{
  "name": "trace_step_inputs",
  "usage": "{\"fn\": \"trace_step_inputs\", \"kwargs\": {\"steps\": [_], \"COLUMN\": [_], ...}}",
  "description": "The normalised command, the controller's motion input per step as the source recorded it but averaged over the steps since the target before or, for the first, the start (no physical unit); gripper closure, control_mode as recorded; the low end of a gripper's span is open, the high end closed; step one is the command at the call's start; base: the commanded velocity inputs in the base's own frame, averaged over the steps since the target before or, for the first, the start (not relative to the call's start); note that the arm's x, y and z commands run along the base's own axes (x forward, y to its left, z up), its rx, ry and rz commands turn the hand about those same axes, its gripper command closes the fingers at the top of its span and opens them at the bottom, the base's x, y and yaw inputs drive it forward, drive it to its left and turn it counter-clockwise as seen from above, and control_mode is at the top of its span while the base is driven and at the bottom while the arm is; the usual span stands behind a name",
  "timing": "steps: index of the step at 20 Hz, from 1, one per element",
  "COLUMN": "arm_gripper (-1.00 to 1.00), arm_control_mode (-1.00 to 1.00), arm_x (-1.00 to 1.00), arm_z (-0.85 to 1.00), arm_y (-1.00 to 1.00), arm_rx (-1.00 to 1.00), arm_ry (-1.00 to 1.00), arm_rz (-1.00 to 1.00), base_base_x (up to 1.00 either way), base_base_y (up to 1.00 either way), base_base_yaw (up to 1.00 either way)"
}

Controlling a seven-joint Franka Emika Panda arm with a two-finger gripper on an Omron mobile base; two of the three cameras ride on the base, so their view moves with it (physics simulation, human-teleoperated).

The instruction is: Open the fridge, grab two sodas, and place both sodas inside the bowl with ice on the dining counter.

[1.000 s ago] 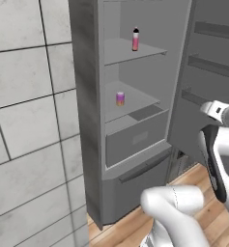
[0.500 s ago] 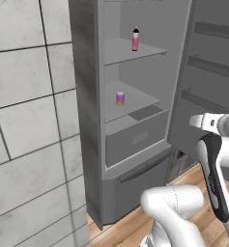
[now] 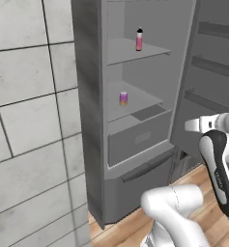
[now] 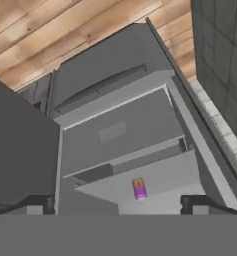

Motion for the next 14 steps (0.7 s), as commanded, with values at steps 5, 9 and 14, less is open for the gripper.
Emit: {"fn": "trace_step_inputs", "kwargs": {"steps": [5, 9, 14], "arm_gripper": [-1.00, -1.00, -1.00], "arm_control_mode": [1.00, 1.00, 1.00], "arm_x": [0.00, 0.00, 0.00], "arm_z": [0.00, 0.00, 0.00], "arm_y": [0.00, 0.00, 0.00], "arm_rx": [0.00, 0.00, 0.00], "arm_ry": [0.00, 0.00, 0.00], "arm_rz": [0.00, 0.00, 0.00], "base_base_x": [0.00, 0.01, 0.11], "base_base_y": [-0.15, -0.02, -0.31], "base_base_yaw": [0.43, 0.15, 0.10]}}
